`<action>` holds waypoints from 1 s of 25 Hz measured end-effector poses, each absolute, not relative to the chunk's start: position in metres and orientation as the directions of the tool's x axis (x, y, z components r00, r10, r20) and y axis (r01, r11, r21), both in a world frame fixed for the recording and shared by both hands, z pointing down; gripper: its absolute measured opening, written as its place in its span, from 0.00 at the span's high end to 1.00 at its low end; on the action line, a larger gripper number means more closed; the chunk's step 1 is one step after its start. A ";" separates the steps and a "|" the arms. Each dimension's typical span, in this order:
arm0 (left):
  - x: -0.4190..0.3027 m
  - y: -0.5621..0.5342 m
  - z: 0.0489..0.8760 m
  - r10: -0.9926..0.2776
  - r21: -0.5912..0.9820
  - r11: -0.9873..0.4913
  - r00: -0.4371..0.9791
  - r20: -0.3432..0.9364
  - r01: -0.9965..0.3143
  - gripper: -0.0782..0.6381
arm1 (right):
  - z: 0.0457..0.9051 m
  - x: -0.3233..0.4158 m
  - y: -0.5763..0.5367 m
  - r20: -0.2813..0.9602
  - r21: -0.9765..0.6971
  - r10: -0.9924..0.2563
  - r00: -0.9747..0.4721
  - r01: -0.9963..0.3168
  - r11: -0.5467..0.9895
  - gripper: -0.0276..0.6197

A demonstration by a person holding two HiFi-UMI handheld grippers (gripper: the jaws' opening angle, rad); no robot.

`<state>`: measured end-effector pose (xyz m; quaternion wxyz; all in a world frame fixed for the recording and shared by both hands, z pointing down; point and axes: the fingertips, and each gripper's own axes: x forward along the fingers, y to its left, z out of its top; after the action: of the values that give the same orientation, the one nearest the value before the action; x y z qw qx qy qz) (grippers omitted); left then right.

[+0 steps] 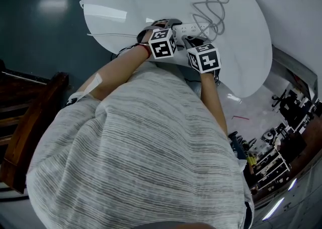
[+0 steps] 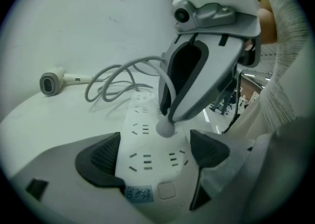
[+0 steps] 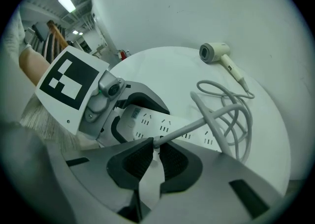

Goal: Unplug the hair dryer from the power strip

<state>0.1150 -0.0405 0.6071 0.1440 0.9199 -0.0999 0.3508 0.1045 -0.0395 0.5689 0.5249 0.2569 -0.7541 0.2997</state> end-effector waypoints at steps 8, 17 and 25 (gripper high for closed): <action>0.116 -0.044 0.610 -0.067 0.244 -0.915 0.717 0.694 -0.322 0.27 | 0.563 0.107 -0.034 0.959 -0.037 -0.164 -0.231 -0.675 0.736 0.88; 0.116 -0.042 0.611 -0.061 0.231 -0.924 0.714 0.698 -0.305 0.27 | 0.565 0.107 -0.037 0.956 -0.087 -0.132 -0.260 -0.687 0.721 0.88; 0.118 -0.045 0.611 -0.084 0.230 -0.913 0.706 0.703 -0.337 0.27 | 0.550 0.106 -0.041 0.947 -0.104 -0.147 -0.286 -0.706 0.701 0.88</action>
<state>0.1177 -0.0454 0.6105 0.1733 0.9072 -0.1162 0.3653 0.1059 -0.0409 0.5501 0.5270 0.2819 -0.7567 0.2649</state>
